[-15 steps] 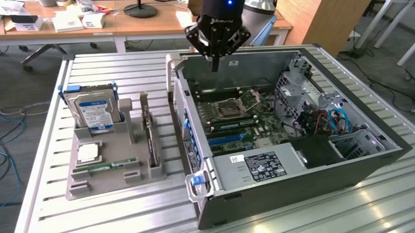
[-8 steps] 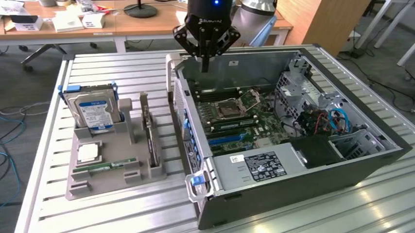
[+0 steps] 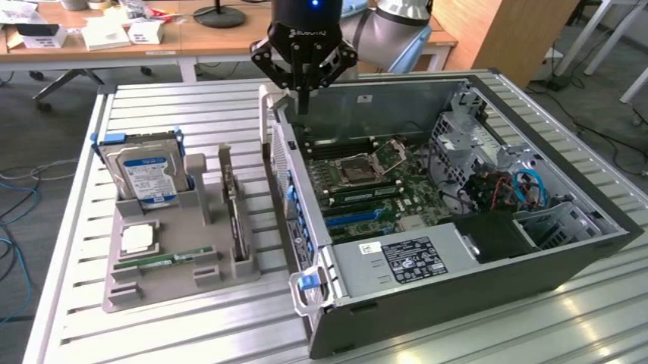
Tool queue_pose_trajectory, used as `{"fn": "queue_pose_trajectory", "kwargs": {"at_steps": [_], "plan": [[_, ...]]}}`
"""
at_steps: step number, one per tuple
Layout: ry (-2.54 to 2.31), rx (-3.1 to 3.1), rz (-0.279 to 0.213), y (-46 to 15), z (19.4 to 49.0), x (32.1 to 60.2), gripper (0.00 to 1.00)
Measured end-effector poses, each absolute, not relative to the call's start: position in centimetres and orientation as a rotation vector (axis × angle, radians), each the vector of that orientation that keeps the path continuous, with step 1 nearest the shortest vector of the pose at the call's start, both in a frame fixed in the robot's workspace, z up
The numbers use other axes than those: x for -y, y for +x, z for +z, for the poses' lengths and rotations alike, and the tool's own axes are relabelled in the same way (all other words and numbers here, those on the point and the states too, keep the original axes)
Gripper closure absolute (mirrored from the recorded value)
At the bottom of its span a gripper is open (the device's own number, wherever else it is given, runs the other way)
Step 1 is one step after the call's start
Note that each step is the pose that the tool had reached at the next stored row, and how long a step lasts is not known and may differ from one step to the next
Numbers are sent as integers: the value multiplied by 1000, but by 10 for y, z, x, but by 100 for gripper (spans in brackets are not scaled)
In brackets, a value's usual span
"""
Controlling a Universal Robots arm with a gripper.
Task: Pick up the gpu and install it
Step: 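Reach for the gpu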
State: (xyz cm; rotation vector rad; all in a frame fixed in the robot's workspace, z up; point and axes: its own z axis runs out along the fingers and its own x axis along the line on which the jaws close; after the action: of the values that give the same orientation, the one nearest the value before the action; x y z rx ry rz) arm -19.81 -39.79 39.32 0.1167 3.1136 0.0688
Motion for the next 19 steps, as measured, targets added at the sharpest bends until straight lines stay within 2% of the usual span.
{"fn": "queue_pose_trajectory", "kwargs": {"at_steps": [19], "plan": [[117,-3114,69,-254,393,396,89]]}}
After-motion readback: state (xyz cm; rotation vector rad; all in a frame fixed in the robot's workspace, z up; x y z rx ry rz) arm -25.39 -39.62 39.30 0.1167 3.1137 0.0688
